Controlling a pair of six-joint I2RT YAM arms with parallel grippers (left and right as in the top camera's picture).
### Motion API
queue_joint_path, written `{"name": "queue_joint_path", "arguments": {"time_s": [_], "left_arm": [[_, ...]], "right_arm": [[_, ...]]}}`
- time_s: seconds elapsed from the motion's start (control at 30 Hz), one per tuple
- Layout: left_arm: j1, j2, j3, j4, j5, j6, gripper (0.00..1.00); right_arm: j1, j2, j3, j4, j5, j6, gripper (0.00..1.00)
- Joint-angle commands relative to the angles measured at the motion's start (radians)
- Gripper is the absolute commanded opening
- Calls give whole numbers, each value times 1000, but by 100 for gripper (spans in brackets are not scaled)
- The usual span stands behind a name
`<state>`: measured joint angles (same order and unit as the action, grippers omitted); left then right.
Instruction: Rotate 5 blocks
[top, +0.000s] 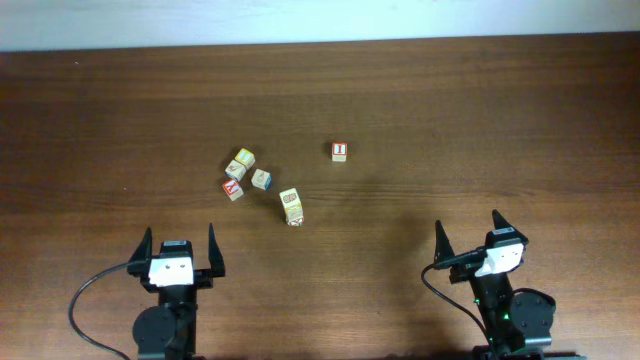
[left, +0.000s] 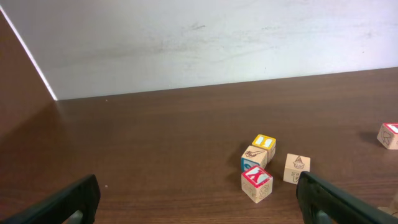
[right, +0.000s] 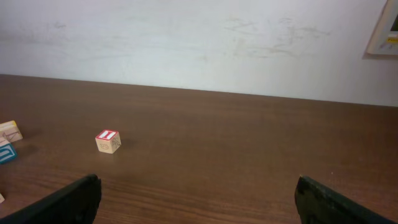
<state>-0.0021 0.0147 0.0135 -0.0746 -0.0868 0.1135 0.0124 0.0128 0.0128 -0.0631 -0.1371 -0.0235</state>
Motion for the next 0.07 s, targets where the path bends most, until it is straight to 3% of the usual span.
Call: {"name": "queue_joint_path", "arguments": {"time_s": [0.0, 0.03], "left_arm": [[3, -9, -4, -2, 4, 19, 99], [3, -9, -4, -2, 4, 19, 99]], "right_arm": [[-6, -7, -7, -2, -6, 1, 99], [-6, -7, -7, -2, -6, 1, 99]]}}
